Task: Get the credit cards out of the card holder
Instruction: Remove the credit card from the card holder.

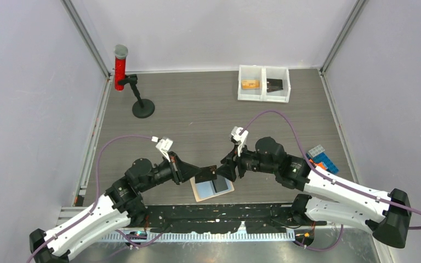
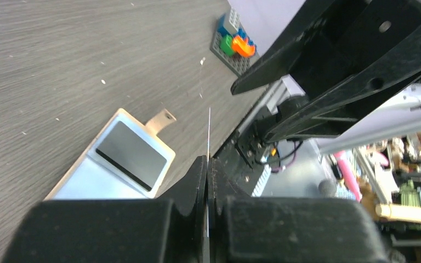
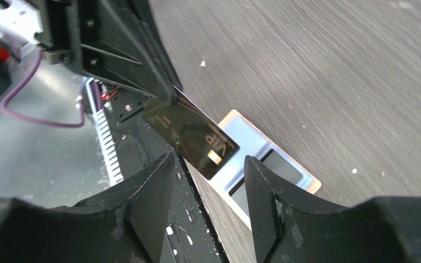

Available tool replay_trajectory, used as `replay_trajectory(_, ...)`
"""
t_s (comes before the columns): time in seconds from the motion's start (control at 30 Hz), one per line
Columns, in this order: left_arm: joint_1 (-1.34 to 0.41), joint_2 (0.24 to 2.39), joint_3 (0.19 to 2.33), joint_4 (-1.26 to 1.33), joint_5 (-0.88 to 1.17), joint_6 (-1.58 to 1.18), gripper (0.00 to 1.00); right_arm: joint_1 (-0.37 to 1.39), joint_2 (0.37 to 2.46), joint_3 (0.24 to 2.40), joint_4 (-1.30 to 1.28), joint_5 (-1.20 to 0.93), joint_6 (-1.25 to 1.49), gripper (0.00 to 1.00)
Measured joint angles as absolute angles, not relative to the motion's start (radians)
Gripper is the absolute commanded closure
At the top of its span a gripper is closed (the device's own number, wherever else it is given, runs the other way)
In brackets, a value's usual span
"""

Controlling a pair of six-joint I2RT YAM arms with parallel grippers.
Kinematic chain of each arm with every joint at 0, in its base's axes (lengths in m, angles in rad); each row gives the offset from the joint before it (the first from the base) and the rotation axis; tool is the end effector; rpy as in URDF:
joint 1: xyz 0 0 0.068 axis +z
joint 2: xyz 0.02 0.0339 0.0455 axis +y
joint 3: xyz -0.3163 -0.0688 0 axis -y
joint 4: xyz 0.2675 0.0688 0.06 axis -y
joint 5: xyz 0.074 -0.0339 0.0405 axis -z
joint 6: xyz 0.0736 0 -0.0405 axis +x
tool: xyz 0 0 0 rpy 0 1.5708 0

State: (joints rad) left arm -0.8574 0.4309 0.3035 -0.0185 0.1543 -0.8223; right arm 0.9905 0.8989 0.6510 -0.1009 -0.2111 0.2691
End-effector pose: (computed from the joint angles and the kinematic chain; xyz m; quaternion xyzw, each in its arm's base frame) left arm 0.0901 -0.1214 0.2498 0.0636 0.7535 -0.5242 0.3917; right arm 0.1156 0.2044 0.3037 -0.3440 0.7408 0.4057 0.4102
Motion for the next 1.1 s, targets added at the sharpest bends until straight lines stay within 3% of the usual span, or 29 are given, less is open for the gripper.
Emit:
replay_trajectory(0.3, -0.857, 0.542, 0.397, -0.046, 0.348, -0.741, 1.0, 0.986, 1.028, 0.76, -0.131, -0.448, 0.106, 0.34)
replay_trajectory(0.37, -0.857, 0.557, 0.397, -0.047, 0.384, -0.733, 1.0, 0.986, 1.075, 0.76, -0.139, -0.484, 0.088, 0.45)
replay_trajectory(0.47, -0.857, 0.578, 0.397, -0.048, 0.428, -0.724, 1.0, 0.986, 1.141, 0.76, -0.157, -0.533, 0.066, 0.86)
replay_trajectory(0.53, -0.857, 0.598, 0.397, -0.063, 0.439, -0.713, 1.0, 0.987, 1.163, 0.76, -0.16, -0.576, 0.063, 0.94)
replay_trajectory(0.6, -0.856, 0.606, 0.398, -0.073, 0.452, -0.703, 0.99, 0.989, 1.161, 0.757, -0.17, -0.604, 0.066, 0.95)
replay_trajectory(0.7, -0.857, 0.605, 0.41, -0.077, 0.464, -0.696, 0.57, 0.986, 1.134, 0.736, -0.144, -0.628, 0.074, 0.95)
replay_trajectory(0.8, -0.857, 0.604, 0.432, -0.099, 0.453, -0.701, 0.37, 0.986, 1.084, 0.694, -0.093, -0.635, 0.091, 0.95)
replay_trajectory(0.9, -0.855, 0.579, 0.443, -0.129, 0.414, -0.715, 0.32, 0.973, 1.044, 0.672, -0.061, -0.622, 0.138, 0.95)
replay_trajectory(1.1, -0.841, 0.475, 0.443, -0.15, 0.345, -0.748, 0.32, 0.872, 0.945, 0.638, 0.027, -0.569, 0.292, 0.95)
